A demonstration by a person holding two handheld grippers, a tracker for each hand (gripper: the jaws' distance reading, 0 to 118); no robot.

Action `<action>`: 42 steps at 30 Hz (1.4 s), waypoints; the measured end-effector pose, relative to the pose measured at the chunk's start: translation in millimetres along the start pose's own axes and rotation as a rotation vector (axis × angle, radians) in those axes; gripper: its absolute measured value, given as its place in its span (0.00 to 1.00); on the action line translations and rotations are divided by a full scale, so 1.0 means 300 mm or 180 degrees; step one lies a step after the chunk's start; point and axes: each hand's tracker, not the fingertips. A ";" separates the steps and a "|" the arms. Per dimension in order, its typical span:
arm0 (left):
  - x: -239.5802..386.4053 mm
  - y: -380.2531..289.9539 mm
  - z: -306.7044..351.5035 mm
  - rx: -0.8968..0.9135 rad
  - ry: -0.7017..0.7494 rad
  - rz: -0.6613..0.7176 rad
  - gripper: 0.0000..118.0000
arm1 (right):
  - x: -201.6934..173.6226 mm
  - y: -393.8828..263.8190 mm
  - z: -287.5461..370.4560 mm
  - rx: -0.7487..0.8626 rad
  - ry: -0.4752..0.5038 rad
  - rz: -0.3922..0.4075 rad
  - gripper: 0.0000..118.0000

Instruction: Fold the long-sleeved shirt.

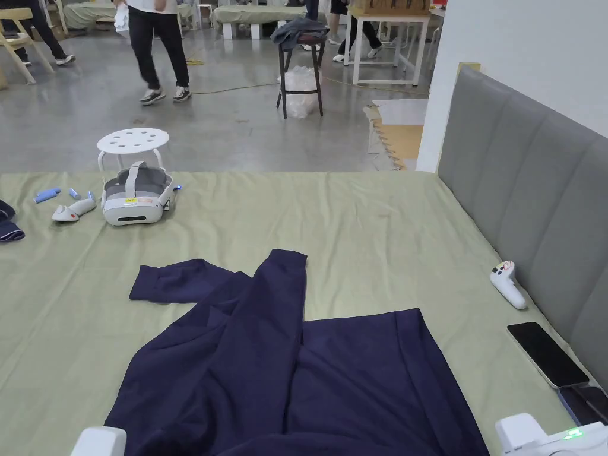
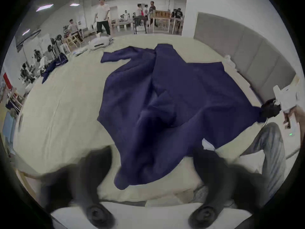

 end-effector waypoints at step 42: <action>0.399 0.838 -0.286 0.0587 -0.0538 -0.0478 0.04 | -0.045 0.288 -0.007 0.0664 0.0486 -0.0359 0.01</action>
